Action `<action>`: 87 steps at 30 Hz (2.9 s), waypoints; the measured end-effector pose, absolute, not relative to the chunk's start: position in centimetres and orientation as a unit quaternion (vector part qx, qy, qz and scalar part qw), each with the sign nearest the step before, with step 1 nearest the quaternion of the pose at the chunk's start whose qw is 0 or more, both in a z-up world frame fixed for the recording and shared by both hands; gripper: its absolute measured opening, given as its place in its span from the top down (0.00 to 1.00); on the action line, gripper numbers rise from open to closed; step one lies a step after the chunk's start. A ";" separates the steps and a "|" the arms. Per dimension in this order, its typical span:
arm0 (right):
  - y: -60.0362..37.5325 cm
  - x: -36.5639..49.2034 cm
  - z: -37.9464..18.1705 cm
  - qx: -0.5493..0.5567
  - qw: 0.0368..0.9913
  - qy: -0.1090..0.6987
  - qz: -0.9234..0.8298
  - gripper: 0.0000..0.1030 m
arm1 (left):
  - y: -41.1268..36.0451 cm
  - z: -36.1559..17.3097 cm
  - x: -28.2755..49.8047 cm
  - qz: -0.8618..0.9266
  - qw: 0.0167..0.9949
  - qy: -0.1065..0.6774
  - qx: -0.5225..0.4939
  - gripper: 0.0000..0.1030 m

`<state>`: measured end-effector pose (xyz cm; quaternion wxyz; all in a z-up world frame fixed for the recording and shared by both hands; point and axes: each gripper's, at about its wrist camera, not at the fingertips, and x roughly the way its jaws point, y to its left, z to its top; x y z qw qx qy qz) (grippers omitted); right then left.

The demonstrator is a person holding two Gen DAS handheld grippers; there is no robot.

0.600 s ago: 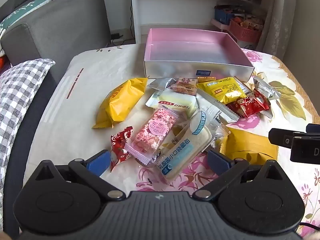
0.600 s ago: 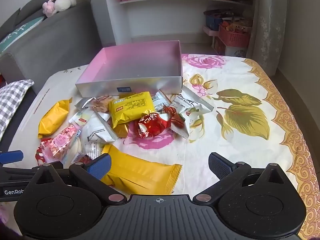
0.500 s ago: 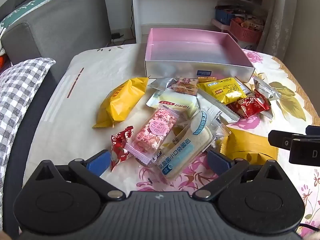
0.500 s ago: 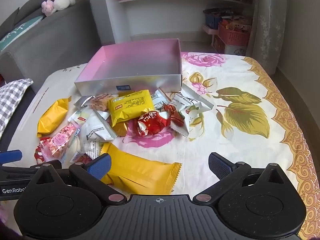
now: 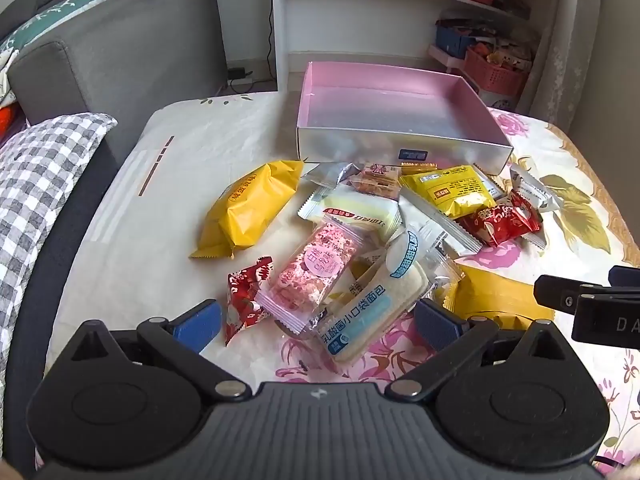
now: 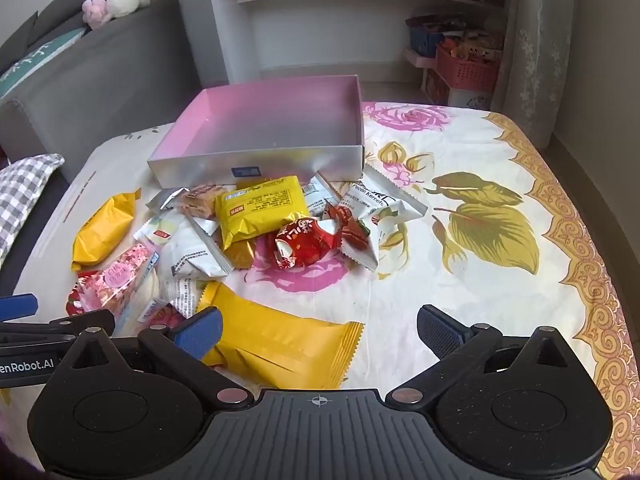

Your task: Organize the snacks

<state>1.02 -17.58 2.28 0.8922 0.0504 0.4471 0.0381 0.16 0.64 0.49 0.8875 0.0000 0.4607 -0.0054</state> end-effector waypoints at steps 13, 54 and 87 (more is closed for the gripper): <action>-17.4 1.1 2.3 0.049 0.891 0.450 0.036 0.00 | 0.7 0.4 0.2 -0.003 0.888 0.459 0.000 0.00; -17.2 1.3 2.1 0.054 0.888 0.456 0.027 0.00 | 0.6 0.6 0.3 -0.005 0.890 0.455 -0.002 0.00; -17.1 1.5 3.1 0.072 0.887 0.448 0.084 0.00 | 1.4 1.3 0.0 -0.010 0.901 0.434 -0.008 0.00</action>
